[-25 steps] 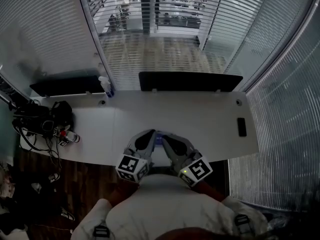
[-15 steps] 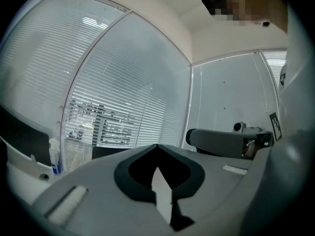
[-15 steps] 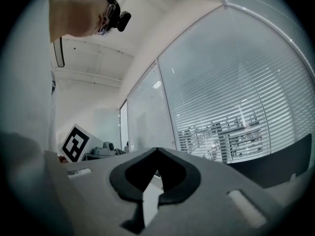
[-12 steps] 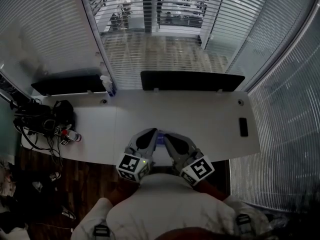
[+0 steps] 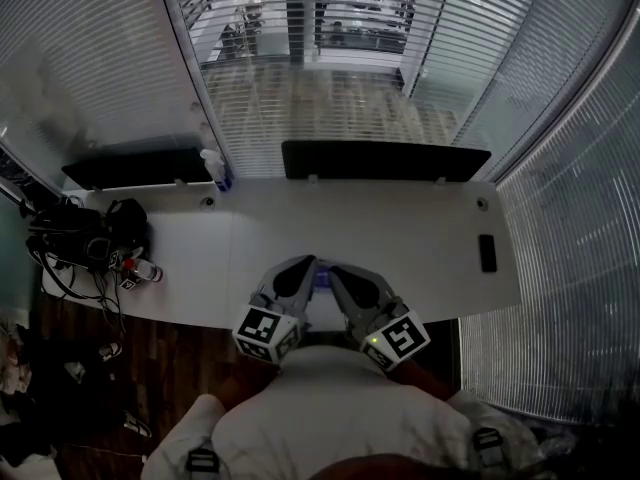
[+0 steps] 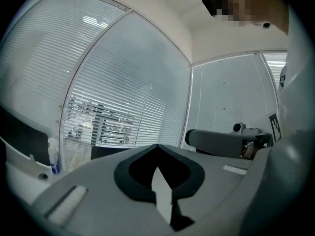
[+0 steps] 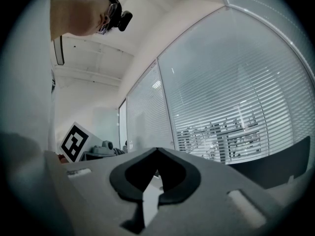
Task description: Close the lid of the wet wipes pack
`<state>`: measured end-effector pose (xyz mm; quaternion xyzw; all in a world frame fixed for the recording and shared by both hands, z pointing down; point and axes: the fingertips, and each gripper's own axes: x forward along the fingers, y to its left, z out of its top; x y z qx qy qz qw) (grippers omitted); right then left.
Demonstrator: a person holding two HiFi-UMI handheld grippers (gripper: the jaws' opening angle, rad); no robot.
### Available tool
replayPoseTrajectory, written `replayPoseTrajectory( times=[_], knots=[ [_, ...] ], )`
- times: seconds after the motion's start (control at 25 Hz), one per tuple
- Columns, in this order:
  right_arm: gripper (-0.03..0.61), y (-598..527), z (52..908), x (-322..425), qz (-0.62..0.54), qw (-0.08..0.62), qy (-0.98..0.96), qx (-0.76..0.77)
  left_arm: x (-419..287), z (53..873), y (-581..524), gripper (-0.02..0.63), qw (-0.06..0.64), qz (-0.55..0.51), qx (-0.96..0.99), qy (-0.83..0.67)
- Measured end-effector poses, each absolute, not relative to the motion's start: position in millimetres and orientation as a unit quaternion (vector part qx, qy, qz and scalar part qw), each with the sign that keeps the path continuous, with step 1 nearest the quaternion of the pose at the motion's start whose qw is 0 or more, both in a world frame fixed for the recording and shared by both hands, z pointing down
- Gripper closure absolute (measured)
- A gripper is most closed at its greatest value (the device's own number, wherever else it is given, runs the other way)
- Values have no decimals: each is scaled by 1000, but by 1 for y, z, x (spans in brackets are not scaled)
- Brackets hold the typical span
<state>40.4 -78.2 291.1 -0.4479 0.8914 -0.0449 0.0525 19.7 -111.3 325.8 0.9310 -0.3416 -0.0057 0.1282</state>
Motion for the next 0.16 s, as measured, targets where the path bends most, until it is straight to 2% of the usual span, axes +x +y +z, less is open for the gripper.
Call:
replayPoseTrajectory(
  times=[0.16],
  knots=[
    [578, -80, 288, 40, -42, 52, 891, -449, 19, 328, -111, 612, 128, 0, 932, -340]
  ],
)
